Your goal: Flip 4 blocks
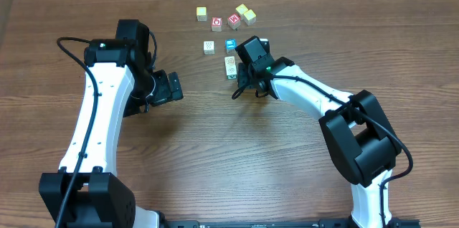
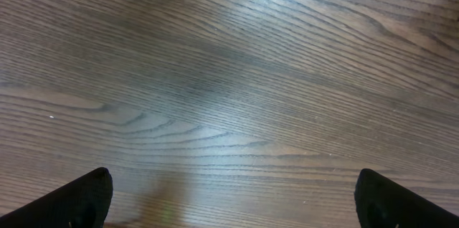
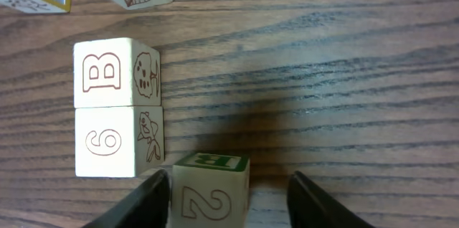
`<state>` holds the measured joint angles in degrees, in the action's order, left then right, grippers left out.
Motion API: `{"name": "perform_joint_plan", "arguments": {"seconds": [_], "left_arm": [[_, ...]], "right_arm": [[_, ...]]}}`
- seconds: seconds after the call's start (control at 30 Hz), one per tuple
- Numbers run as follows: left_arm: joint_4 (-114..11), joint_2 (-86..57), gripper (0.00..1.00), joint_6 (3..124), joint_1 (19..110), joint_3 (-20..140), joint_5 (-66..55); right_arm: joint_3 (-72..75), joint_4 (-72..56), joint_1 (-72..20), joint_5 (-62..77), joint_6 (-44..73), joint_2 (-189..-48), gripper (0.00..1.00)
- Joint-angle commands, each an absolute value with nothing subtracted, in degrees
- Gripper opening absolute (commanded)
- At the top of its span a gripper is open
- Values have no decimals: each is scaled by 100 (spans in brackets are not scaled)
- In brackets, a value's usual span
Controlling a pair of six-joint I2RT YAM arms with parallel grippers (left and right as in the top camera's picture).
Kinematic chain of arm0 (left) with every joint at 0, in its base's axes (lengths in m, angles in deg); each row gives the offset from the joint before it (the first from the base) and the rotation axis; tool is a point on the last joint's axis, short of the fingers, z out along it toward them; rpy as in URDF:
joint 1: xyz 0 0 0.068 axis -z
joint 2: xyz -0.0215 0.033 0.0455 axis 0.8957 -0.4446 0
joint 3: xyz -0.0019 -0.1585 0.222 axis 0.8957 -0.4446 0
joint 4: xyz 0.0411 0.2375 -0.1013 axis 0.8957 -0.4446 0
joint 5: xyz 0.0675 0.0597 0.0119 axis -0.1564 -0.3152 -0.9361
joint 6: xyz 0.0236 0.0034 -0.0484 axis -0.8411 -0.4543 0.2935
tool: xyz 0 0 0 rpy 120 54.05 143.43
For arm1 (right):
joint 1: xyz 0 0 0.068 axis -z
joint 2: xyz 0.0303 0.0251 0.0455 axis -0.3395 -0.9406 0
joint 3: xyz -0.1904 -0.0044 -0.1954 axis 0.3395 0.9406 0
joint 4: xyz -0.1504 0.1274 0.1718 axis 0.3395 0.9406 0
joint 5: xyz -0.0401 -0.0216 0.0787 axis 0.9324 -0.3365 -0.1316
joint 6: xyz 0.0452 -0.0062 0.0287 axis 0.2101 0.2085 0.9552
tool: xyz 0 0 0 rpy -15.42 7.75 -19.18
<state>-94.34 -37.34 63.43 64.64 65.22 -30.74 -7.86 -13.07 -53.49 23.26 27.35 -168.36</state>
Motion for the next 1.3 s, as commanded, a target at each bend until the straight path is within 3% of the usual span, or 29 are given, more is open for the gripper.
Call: {"name": "perform_joint_plan", "arguments": {"seconds": [0.0,0.1,0.37,0.73,1.0,1.27], "left_arm": [[-9414,-3680,100,6444,6475,6651,-3138],[-9412,-3680,100,6444,6475,6651,-3135],[-9412,-3680,100,6444,6475,6651,-3138],[-9414,-3680,100,6444,6475,6651,-3138],[-9414,-3680,100,6444,6475,6651,-3138],[-9412,-3680,100,6444,6475,6651,-3135]], "right_arm": [[-681,-1292,-5365,2319,2786,-16842,48],[-701,-1250,-5365,2321,2783,-16836,36],[-1048,-680,-5360,2321,2783,-16331,24],[-1077,772,-5494,1159,2834,-14501,22],[-900,1484,-5784,1141,3384,-14525,22],[-364,1187,-6027,1198,3863,-14580,22]]}}
